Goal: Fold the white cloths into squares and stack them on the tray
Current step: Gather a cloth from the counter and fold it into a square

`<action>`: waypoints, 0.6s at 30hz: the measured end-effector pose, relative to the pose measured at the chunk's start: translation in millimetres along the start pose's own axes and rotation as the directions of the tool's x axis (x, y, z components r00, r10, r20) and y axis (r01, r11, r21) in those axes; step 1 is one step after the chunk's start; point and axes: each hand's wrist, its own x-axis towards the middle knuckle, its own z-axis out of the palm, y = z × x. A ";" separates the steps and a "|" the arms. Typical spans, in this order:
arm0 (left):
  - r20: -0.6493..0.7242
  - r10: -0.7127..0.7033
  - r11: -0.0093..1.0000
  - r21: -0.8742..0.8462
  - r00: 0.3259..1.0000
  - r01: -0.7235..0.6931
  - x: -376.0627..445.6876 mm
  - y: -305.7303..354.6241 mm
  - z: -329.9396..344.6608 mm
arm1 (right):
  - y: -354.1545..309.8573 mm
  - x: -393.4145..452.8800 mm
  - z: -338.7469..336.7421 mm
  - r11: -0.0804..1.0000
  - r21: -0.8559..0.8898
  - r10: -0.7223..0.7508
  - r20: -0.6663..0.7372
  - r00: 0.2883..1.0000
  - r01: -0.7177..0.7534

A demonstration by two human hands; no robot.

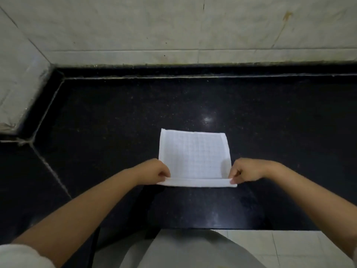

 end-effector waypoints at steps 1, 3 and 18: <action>0.087 -0.005 0.998 -0.061 0.996 0.011 1.8 1.2 -4.0 | -2.2 -1.6 -2.7 0.998 0.058 0.027 0.099 0.995 -0.033; 0.175 -0.012 0.987 -0.154 0.985 0.039 6.8 -1.1 -14.9 | -2.2 -2.3 -12.0 0.987 0.140 0.054 0.149 0.987 -0.075; -0.503 -0.302 0.949 -0.073 0.810 0.308 75.9 -26.7 -26.9 | 11.8 59.1 -23.2 0.965 0.204 0.262 -0.738 0.621 -0.165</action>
